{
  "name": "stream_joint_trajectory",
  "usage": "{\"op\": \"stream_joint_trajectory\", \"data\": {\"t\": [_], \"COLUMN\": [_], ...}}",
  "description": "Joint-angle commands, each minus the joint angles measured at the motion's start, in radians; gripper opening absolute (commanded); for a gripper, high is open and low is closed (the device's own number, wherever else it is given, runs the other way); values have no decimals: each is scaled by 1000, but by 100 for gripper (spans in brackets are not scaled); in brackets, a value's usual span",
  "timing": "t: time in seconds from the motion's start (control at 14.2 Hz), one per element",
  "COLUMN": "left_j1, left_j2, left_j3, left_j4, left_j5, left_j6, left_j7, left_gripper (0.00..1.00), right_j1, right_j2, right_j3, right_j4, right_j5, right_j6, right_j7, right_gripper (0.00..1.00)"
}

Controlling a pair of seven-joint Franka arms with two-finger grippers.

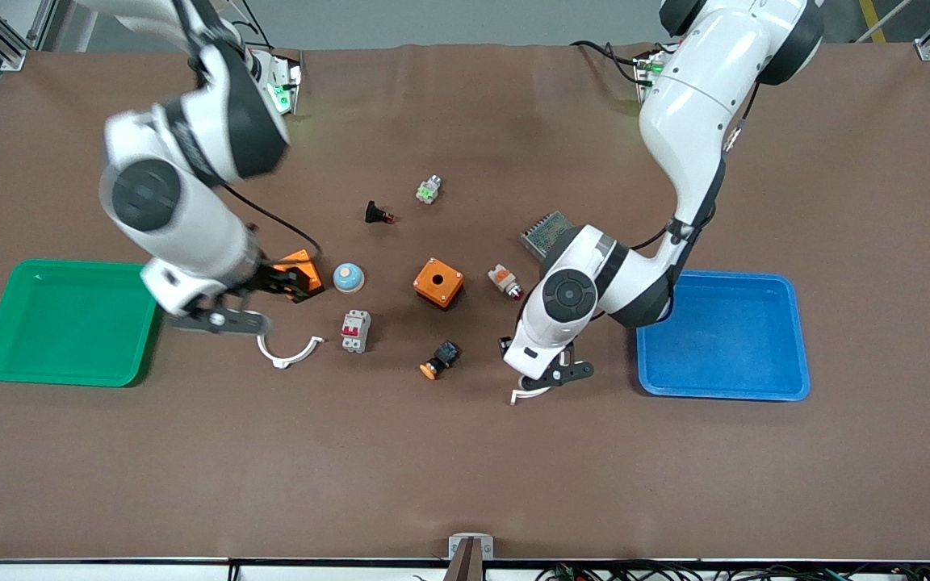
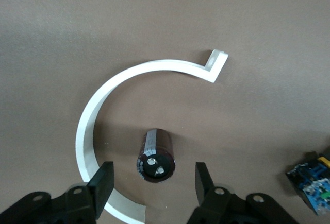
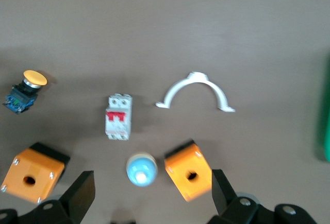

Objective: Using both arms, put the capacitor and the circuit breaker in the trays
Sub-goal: 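Close the right gripper on the breaker while the left gripper grasps the capacitor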

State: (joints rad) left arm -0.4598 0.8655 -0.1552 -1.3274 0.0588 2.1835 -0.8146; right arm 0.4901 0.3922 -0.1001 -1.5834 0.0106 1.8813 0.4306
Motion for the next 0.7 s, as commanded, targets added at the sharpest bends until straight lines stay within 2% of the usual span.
{"op": "stream_joint_trajectory", "data": {"t": [0.0,0.14,0.42,0.49,0.63], "left_j1": [-10,-10,-10,-10,-10], "left_j2": [23,35,47,47,41], "left_j3": [6,8,8,8,8], "left_j4": [31,31,31,31,30], "left_j5": [18,19,19,21,30], "left_j6": [-2,1,42,42,42], "left_j7": [-18,-12,-11,-11,-9], "left_gripper": [60,58,53,47,25], "right_j1": [34,34,19,18,24], "right_j2": [100,149,209,211,220], "right_j3": [-7,-9,-10,-10,-9], "right_j4": [7,7,-27,-48,-78], "right_j5": [43,147,149,149,152], "right_j6": [86,131,228,260,314], "right_j7": [26,25,13,13,14], "right_gripper": [100,100,100,100,100]}}
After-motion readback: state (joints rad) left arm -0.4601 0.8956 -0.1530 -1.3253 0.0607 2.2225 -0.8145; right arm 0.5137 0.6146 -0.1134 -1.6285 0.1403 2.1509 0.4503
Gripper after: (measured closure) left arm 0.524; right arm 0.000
